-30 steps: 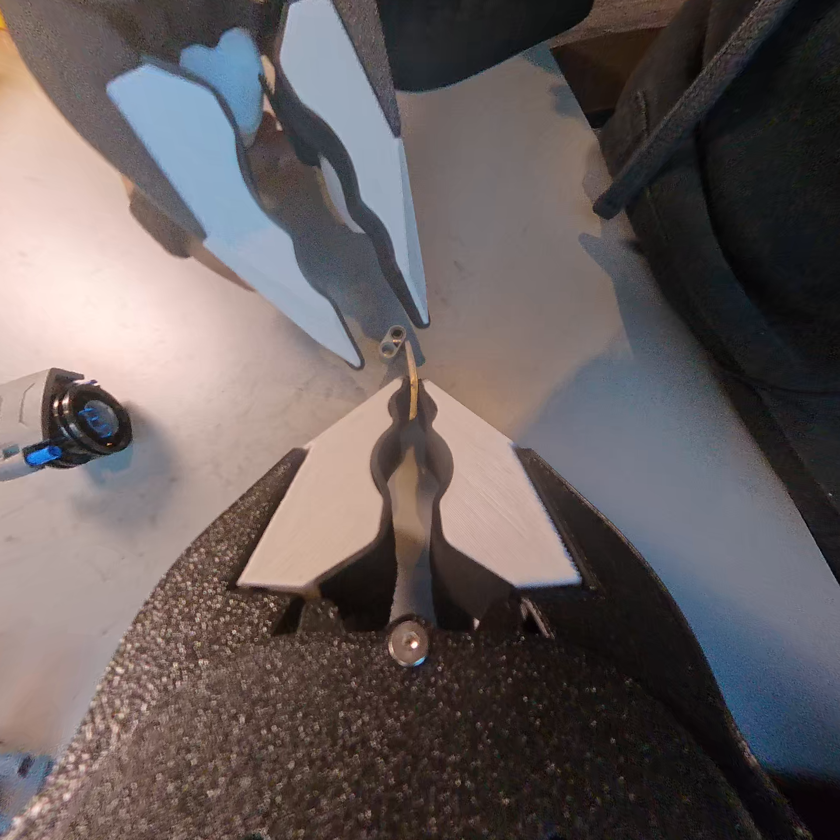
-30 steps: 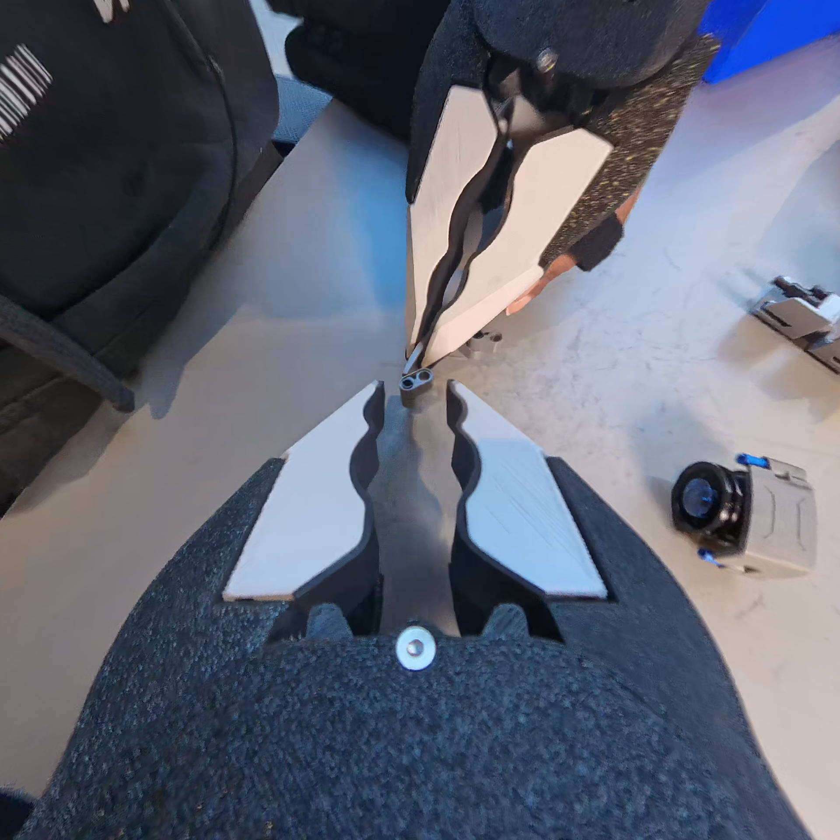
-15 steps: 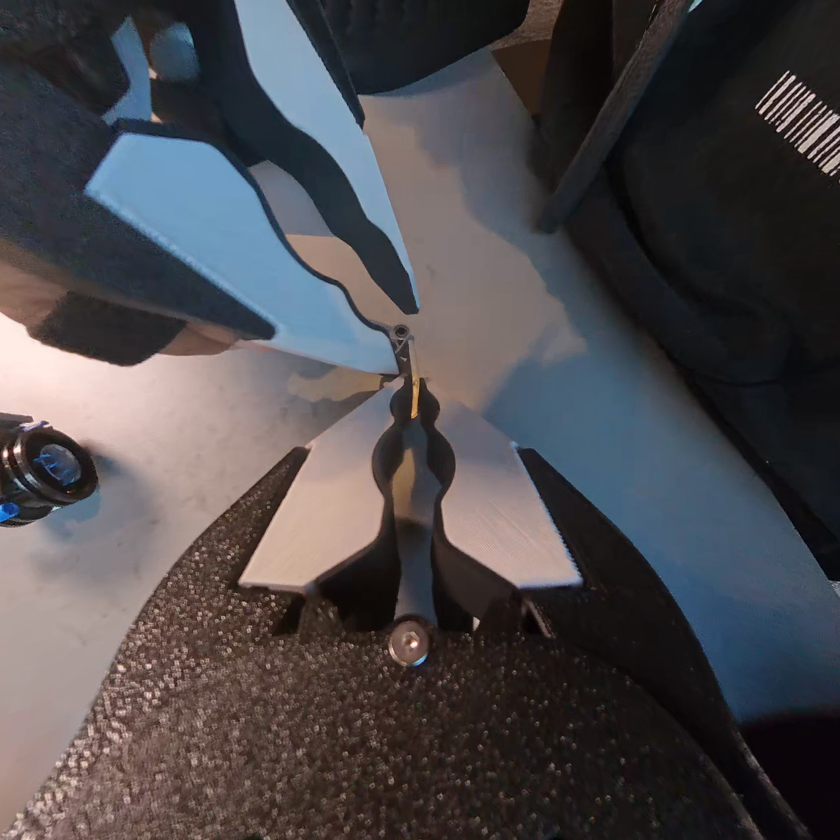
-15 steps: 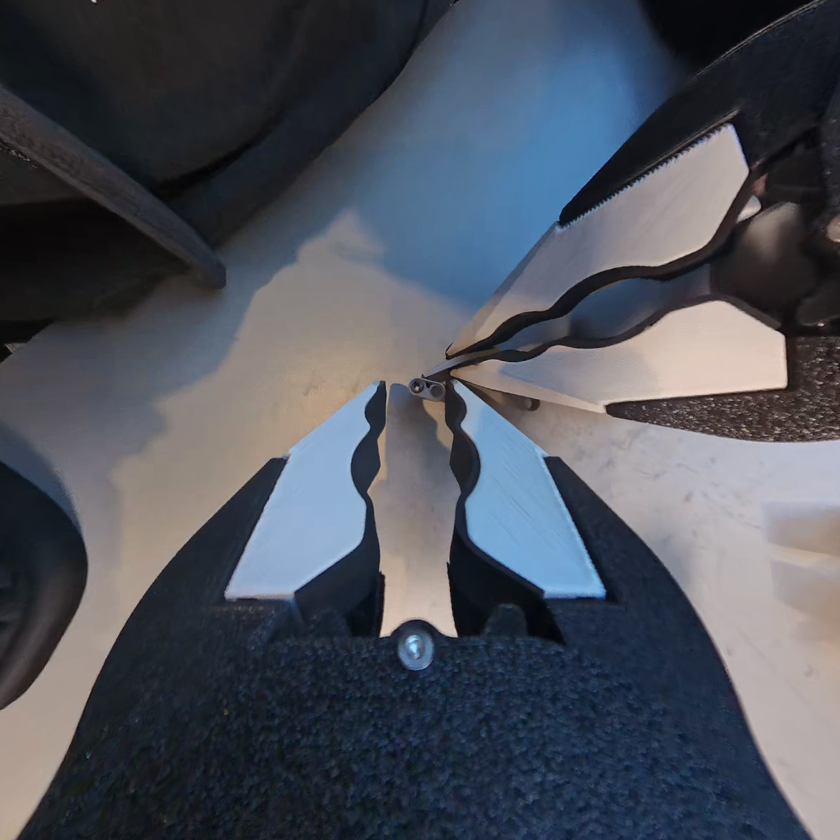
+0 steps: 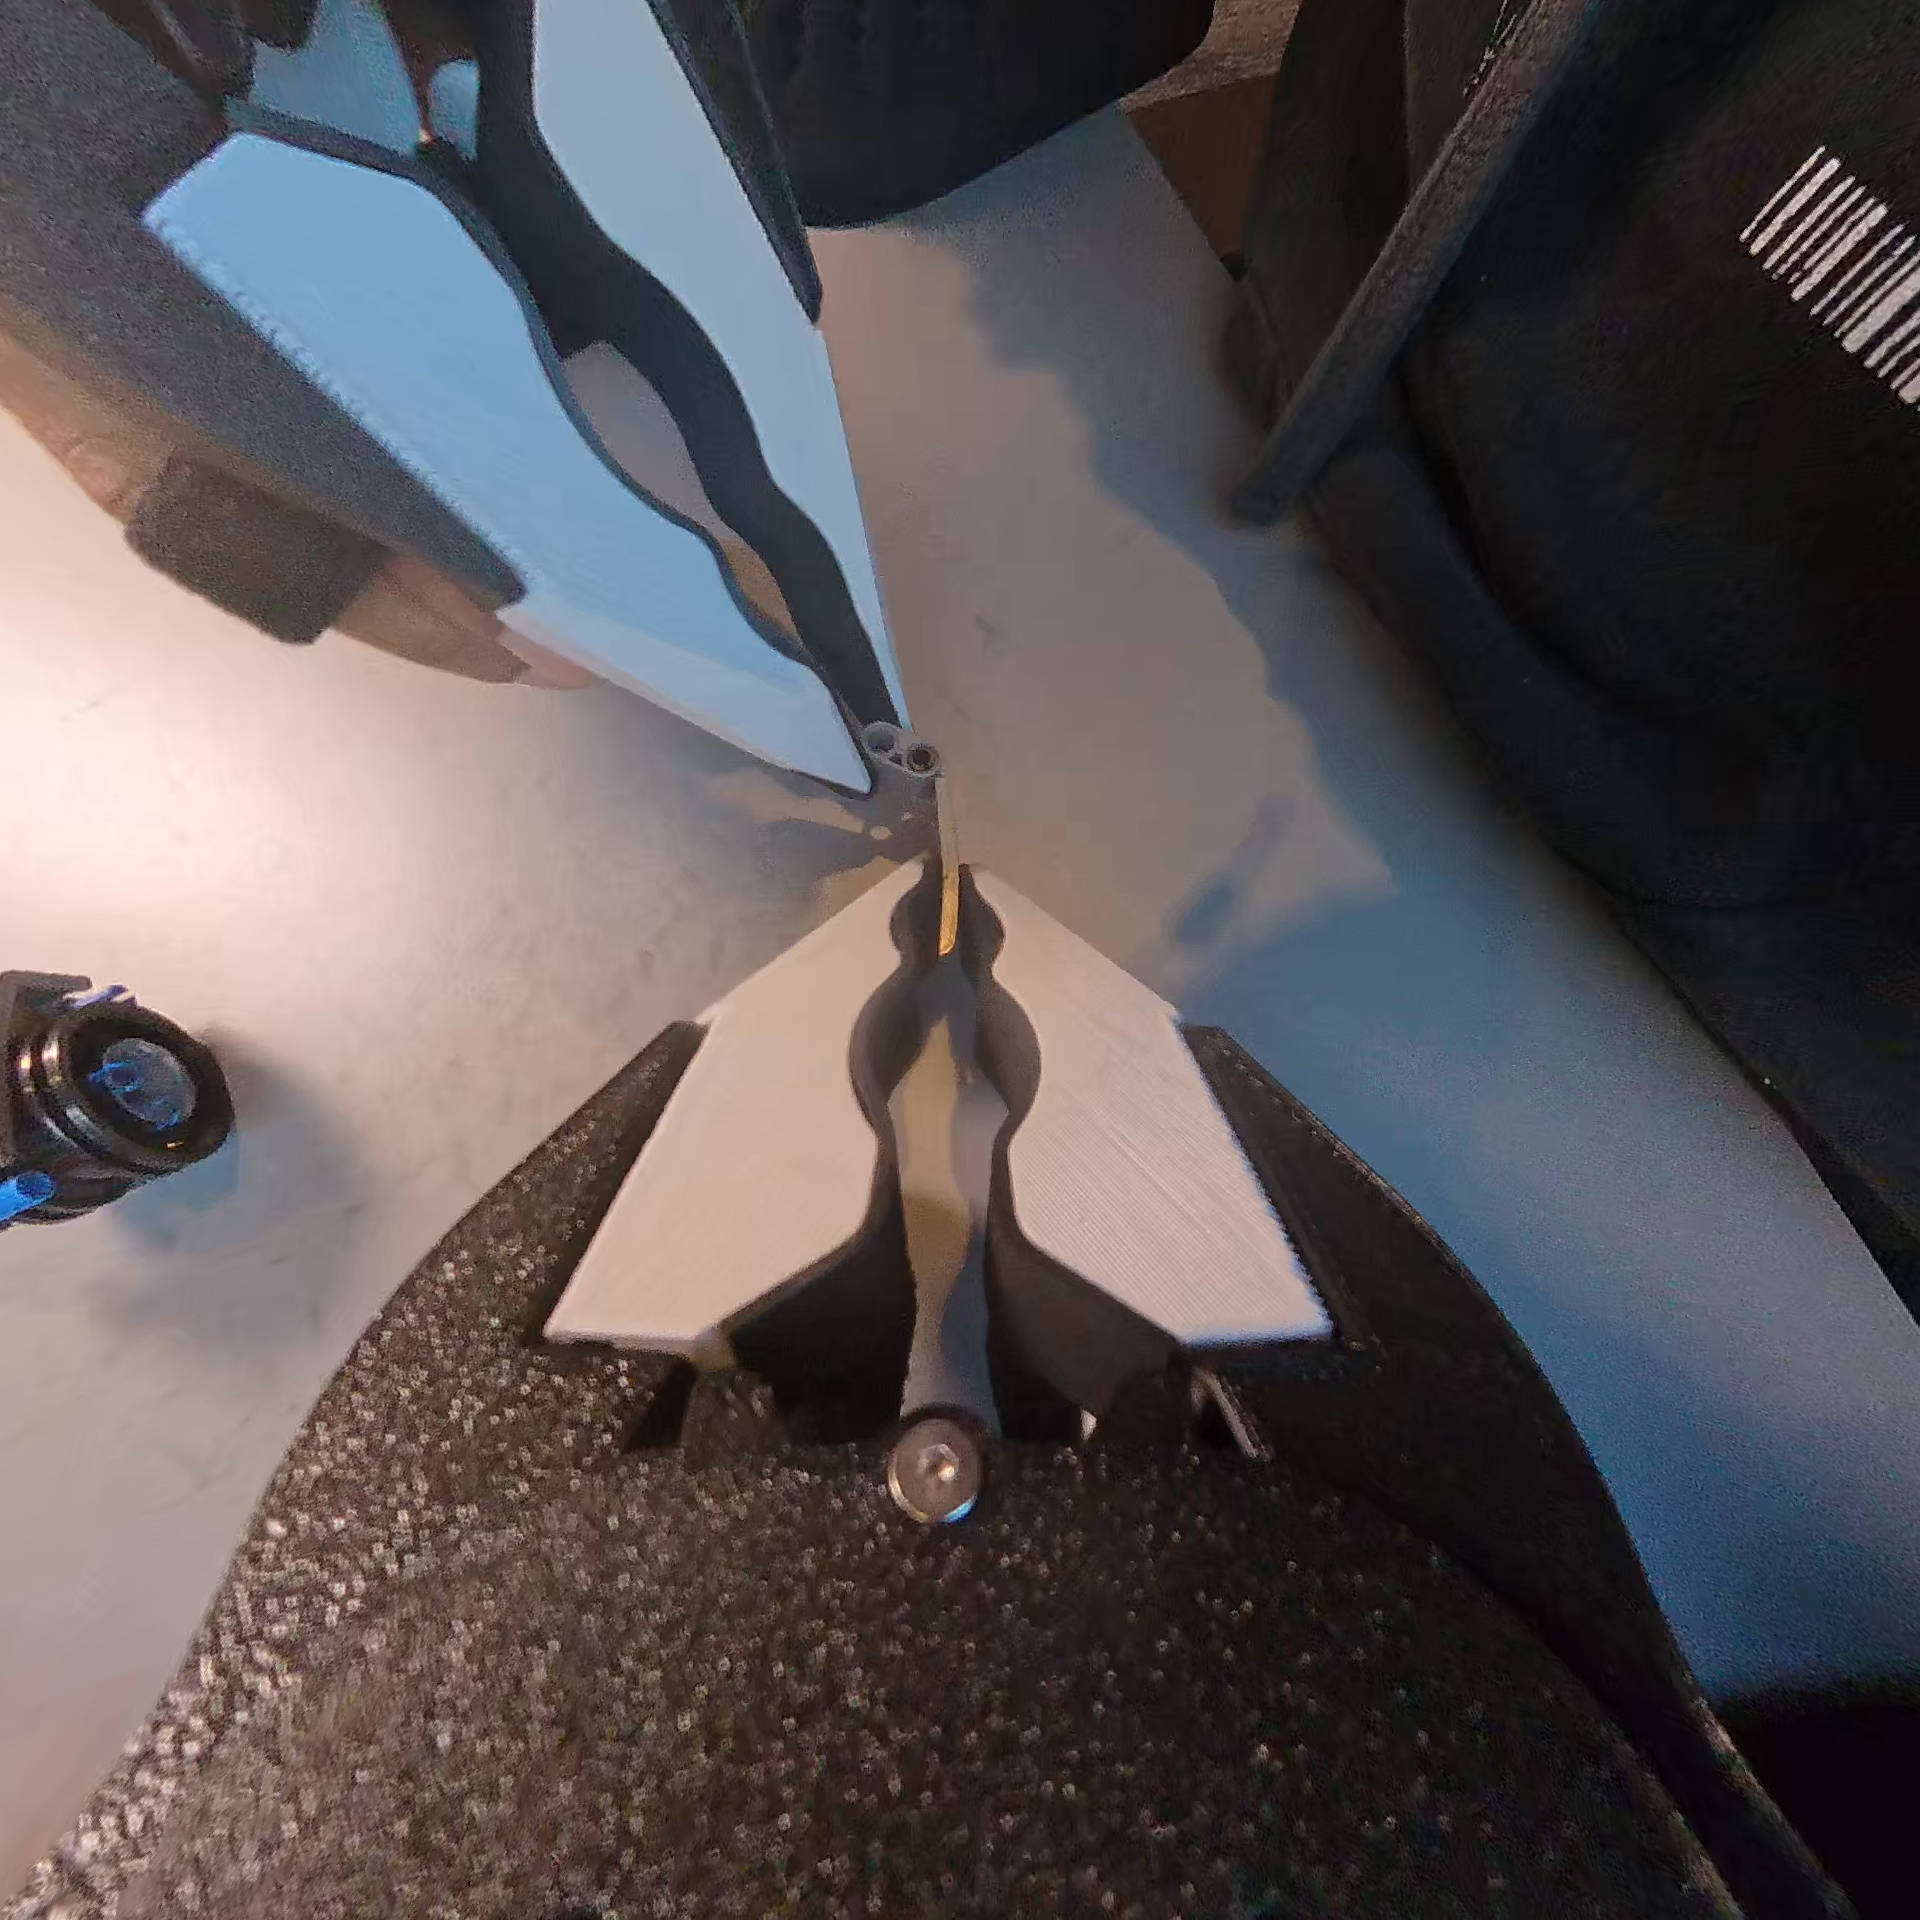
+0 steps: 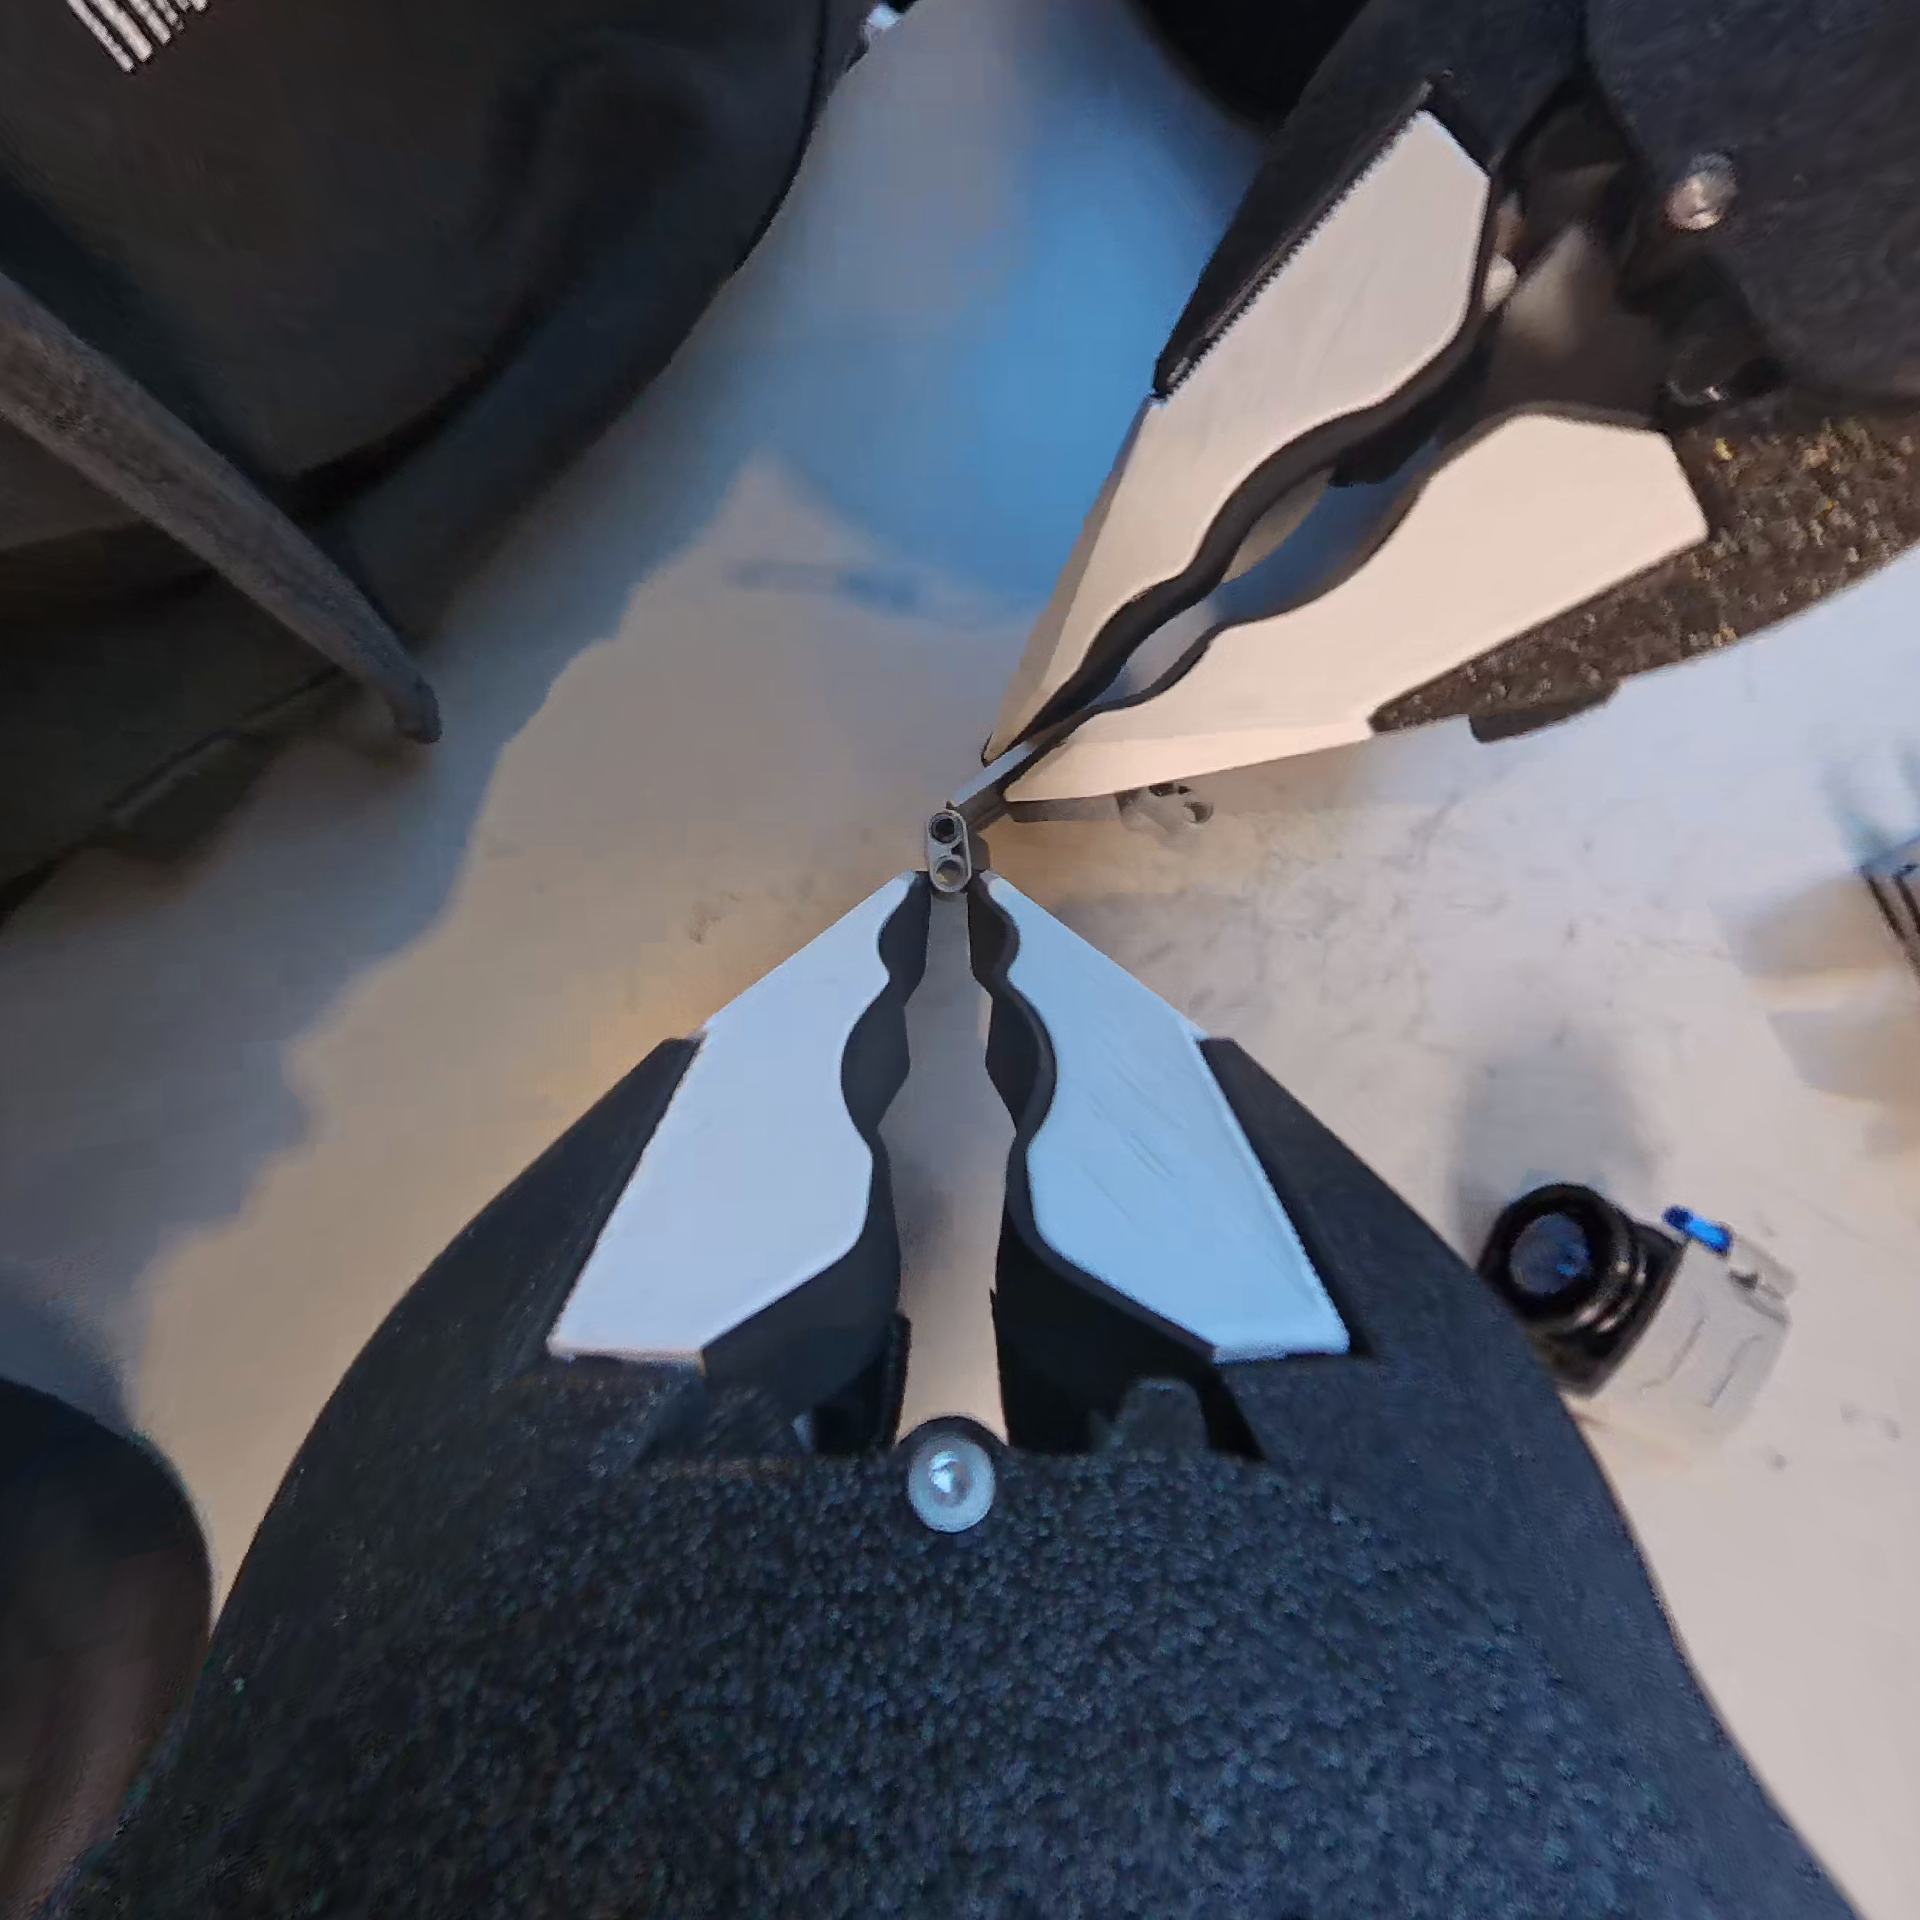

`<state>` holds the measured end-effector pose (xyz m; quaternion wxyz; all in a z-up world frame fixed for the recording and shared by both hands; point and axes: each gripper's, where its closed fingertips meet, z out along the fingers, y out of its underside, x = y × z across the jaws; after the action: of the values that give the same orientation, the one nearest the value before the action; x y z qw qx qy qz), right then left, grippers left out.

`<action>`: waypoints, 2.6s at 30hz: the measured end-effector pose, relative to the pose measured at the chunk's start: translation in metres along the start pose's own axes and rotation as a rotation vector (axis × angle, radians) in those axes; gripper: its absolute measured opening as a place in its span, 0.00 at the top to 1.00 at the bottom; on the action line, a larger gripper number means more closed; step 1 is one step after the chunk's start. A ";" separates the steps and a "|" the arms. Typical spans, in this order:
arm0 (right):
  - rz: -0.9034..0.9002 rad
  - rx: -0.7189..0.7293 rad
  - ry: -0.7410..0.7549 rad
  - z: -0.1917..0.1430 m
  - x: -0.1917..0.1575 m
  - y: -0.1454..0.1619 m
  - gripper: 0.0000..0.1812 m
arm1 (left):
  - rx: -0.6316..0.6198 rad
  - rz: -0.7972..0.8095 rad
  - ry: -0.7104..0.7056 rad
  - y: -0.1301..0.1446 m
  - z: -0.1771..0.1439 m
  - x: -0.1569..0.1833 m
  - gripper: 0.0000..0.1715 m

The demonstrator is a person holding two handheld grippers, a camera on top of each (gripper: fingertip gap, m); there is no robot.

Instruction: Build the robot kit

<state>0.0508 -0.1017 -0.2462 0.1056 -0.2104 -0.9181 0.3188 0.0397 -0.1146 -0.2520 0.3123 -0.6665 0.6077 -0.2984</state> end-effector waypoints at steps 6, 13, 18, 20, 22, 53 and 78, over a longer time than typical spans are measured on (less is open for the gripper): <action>0.277 0.143 0.195 -0.001 -0.001 -0.001 0.97 | 0.001 -0.011 -0.043 0.000 0.000 0.001 0.99; 0.483 0.194 0.429 -0.003 -0.002 -0.001 0.97 | 0.001 -0.024 -0.060 -0.001 0.000 0.001 0.99; 0.549 0.209 0.512 -0.003 -0.002 -0.001 0.97 | 0.001 -0.035 -0.064 -0.001 0.000 0.001 0.99; 0.530 0.204 0.524 -0.003 -0.001 0.000 0.97 | 0.001 -0.036 -0.061 -0.001 0.000 0.001 0.99; 0.526 0.199 0.513 -0.003 0.000 0.001 0.97 | 0.000 -0.035 -0.066 -0.001 0.001 0.000 0.99; -0.156 -0.186 -0.349 0.003 -0.017 -0.008 0.97 | -0.003 0.045 0.026 -0.006 0.008 0.015 0.99; 0.408 0.166 0.314 -0.009 -0.004 -0.005 0.94 | -0.001 0.021 -0.053 -0.005 0.006 0.008 0.99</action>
<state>0.0554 -0.1020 -0.2364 0.1973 -0.4284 -0.7998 0.3713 0.0480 -0.1215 -0.2519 0.3310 -0.6680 0.6063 -0.2768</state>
